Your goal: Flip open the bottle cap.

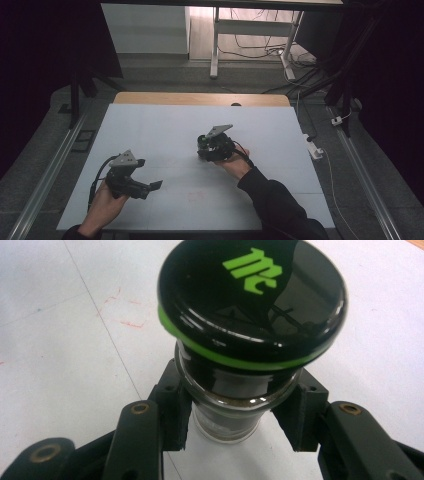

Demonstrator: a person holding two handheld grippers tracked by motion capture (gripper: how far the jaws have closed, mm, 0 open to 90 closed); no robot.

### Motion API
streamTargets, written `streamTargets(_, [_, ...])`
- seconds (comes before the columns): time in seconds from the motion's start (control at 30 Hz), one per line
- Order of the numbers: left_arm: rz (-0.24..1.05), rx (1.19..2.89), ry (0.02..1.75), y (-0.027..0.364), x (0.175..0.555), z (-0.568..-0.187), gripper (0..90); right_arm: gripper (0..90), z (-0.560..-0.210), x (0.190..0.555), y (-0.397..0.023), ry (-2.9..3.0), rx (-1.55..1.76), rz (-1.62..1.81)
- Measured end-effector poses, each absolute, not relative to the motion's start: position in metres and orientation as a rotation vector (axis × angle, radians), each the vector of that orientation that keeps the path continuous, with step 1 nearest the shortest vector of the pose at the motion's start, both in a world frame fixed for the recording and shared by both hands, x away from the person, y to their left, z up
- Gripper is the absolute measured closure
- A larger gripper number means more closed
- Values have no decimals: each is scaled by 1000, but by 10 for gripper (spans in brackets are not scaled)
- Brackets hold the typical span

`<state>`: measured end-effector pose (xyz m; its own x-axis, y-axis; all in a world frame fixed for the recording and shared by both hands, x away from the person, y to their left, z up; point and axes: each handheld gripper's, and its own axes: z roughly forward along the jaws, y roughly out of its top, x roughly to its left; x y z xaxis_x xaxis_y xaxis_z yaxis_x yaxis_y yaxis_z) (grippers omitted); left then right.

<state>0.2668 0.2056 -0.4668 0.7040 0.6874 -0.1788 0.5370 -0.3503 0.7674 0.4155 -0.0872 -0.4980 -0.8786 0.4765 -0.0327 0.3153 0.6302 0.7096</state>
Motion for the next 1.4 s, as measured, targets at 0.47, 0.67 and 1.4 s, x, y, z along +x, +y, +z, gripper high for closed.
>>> streamTargets(0.47, [219, 2085, 853, 177, 309, -466, 0, 527, -498, 416, -87, 2637, 645, 1084])
streamTargets(0.67, [206, 2098, 811, 164, 326, -467, 0, 527, -498, 416, -87, 2638, 642, 1082])
streamTargets(1.4, [245, 2160, 716, 131, 373, -473, 529, 527, -498, 416, -87, 2640, 639, 1084])
